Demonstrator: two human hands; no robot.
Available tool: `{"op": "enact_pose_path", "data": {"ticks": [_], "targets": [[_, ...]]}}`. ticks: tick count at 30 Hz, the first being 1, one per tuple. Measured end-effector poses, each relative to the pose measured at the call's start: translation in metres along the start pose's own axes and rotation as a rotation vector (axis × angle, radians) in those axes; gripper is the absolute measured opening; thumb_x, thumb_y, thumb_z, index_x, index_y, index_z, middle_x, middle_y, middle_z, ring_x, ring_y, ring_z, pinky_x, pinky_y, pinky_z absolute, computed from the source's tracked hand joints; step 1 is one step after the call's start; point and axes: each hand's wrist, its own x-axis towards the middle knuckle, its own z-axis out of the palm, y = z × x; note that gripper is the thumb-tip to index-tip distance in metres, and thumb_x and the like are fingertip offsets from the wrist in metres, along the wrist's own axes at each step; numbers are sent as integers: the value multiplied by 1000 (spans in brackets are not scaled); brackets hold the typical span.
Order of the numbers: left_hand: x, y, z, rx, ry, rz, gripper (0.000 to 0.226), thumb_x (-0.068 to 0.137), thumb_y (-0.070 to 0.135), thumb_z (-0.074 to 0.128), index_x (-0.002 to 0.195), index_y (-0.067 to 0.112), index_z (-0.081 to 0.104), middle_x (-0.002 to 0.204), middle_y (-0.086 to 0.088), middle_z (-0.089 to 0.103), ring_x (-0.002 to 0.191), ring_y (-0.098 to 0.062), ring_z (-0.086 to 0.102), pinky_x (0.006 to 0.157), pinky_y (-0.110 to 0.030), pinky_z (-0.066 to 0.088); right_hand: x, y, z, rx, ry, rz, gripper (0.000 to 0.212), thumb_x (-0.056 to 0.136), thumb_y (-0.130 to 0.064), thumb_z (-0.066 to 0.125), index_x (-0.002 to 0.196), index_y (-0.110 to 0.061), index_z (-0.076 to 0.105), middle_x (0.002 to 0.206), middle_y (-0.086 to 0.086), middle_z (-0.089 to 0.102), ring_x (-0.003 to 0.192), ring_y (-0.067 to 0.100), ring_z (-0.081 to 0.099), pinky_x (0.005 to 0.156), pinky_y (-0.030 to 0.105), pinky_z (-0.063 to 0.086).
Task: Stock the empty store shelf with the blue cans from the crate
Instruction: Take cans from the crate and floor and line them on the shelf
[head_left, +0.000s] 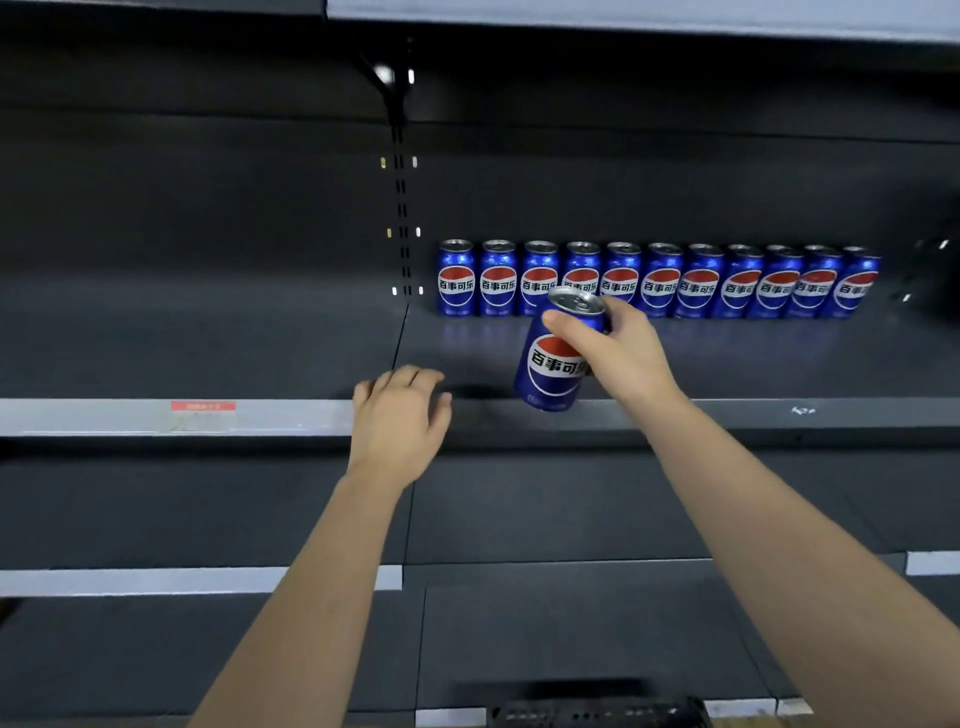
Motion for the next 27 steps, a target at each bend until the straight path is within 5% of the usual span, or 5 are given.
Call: {"op": "enact_pose_path", "data": {"ticks": [15,20,27], "targets": [[53,-21,29,25,-46,-2,27,94,29,47,116,22,62,114,3,64,106,-20,57,93,-34,30,68,27,60,51,-101,110,45,69,-47,80,106,-25,67,99,-10,73,94,5,68,88,33,56],[48,-27,48,-24,42,23,36,90,30,35,98,22,68,94,6,70,87,-18,64,87,-33,35,78,31,75,41,-104,101,51,63,-54,81,104,-27,67,98,-11,73,95,4,67,89,34,56],[48,-27,53,72,81,16,36,87,37,34,81,25,68,80,9,65,72,-16,59,73,-30,43,69,31,91,-51,-110,12,49,83,-48,70,123,-27,55,103,-19,64,94,-4,59,77,12,45]]}}
